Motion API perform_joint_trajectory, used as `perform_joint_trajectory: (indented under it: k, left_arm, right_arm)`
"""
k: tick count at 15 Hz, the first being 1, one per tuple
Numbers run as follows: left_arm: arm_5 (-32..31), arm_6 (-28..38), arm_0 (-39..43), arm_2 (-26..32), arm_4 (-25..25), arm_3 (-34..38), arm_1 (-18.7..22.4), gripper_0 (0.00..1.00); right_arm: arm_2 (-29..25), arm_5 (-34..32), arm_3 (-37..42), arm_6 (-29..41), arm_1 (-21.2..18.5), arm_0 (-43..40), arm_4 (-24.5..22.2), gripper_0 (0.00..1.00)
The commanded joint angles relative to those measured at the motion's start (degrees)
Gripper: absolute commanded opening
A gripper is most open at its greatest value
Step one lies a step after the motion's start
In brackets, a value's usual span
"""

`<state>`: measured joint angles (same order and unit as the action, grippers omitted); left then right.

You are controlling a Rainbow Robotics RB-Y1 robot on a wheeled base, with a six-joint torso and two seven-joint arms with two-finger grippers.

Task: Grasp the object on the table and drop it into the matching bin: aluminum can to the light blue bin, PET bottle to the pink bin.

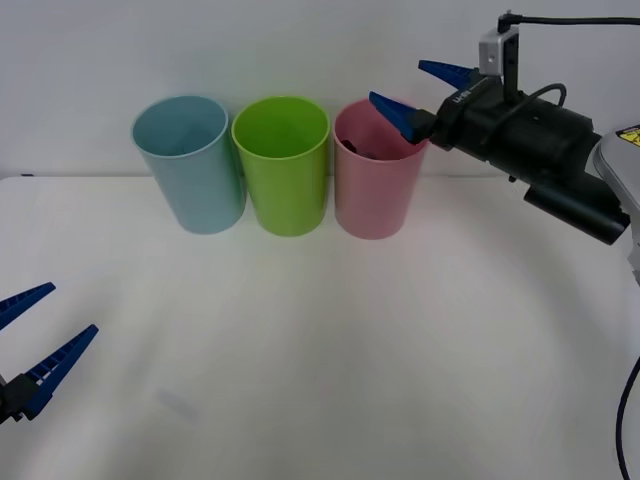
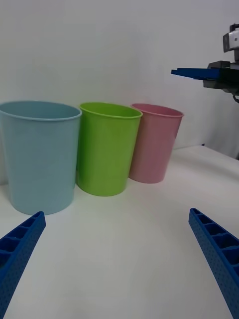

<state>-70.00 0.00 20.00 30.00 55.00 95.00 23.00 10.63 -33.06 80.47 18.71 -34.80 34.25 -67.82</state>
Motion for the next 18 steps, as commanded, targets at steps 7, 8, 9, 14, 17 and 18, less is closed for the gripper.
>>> perform_joint_trajectory:
  k: [7,8,9,14,17,18]
  left_arm:
    - [0.00,0.00,0.00,0.00,0.00,0.00,0.00,1.00]
    - [0.00,0.00,0.00,0.00,0.00,0.00,0.00,1.00]
    - [0.00,0.00,0.00,0.00,0.00,0.00,0.00,1.00]
    - [0.00,0.00,0.00,0.00,0.00,0.00,0.00,1.00]
    - [0.00,0.00,0.00,0.00,0.00,0.00,0.00,1.00]
    - [0.00,0.00,0.00,0.00,0.00,0.00,0.00,1.00]
  right_arm:
    - [-6.06,-1.13,18.93,-1.66,-7.48,-20.89,3.92,1.00]
    - [-7.38,-2.45,20.51,-2.19,-7.48,-23.62,3.92,1.00]
    - [-8.96,-4.38,21.39,-2.80,-7.39,-25.99,3.92,1.00]
    - [-13.35,-9.22,26.40,-6.23,-7.39,-37.15,4.27,1.00]
    - [-14.67,-10.45,28.78,-8.17,-7.30,-43.65,5.15,1.00]
    - [-14.94,-10.89,29.22,-8.87,-7.30,-45.50,5.94,1.00]
